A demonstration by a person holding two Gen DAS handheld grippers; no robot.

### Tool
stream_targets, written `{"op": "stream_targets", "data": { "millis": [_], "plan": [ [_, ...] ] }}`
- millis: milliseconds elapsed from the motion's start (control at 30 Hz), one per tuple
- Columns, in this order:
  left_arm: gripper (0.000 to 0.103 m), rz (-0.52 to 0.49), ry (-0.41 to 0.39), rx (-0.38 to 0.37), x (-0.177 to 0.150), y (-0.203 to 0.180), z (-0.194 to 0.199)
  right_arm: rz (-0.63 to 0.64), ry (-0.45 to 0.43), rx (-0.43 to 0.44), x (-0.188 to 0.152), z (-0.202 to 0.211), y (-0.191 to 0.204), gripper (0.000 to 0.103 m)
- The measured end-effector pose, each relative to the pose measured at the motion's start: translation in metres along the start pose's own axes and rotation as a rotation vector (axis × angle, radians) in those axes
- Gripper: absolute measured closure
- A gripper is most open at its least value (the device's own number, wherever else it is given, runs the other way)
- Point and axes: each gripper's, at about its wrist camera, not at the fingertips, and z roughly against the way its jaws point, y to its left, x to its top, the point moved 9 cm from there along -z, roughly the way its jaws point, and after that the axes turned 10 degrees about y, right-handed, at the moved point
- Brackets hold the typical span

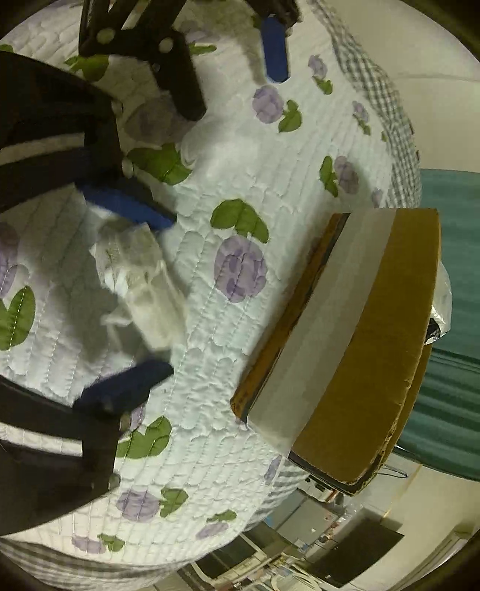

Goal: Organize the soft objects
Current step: 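Grasp the white cotton puff with the left gripper while the right gripper grasps the white lace mesh glove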

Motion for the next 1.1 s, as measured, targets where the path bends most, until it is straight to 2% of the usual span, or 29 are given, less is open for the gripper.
{"op": "stream_targets", "data": {
  "millis": [133, 367, 567, 633, 667, 733, 767, 967, 1100],
  "plan": [
    [0.016, 0.002, 0.006, -0.022, 0.003, -0.003, -0.004, -0.02, -0.018, -0.004, 0.004, 0.006, -0.003, 0.045],
    [0.017, 0.008, 0.016, -0.085, 0.014, -0.017, -0.014, -0.127, -0.068, -0.004, 0.011, 0.025, -0.026, 0.046],
    [0.019, -0.012, 0.036, -0.09, 0.02, -0.024, -0.033, -0.166, -0.069, 0.022, 0.012, 0.029, -0.031, 0.045],
    [0.039, -0.031, 0.053, -0.094, 0.016, -0.028, -0.04, -0.192, -0.076, 0.031, 0.013, 0.033, -0.034, 0.045],
    [0.053, -0.036, 0.06, -0.1, 0.016, -0.03, -0.041, -0.202, -0.081, 0.035, 0.013, 0.035, -0.036, 0.045],
    [0.055, -0.044, 0.052, -0.103, 0.015, -0.031, -0.038, -0.219, -0.09, 0.038, 0.013, 0.039, -0.038, 0.045],
    [0.061, -0.049, 0.046, -0.113, 0.015, -0.032, -0.035, -0.223, -0.092, 0.038, 0.013, 0.041, -0.039, 0.045],
    [0.061, -0.071, 0.005, -0.103, 0.014, -0.032, -0.015, -0.257, -0.122, 0.035, 0.01, 0.058, -0.04, 0.045],
    [0.061, -0.091, -0.043, -0.065, 0.014, -0.031, 0.008, -0.278, -0.156, 0.044, 0.009, 0.075, -0.041, 0.045]
  ]
}}
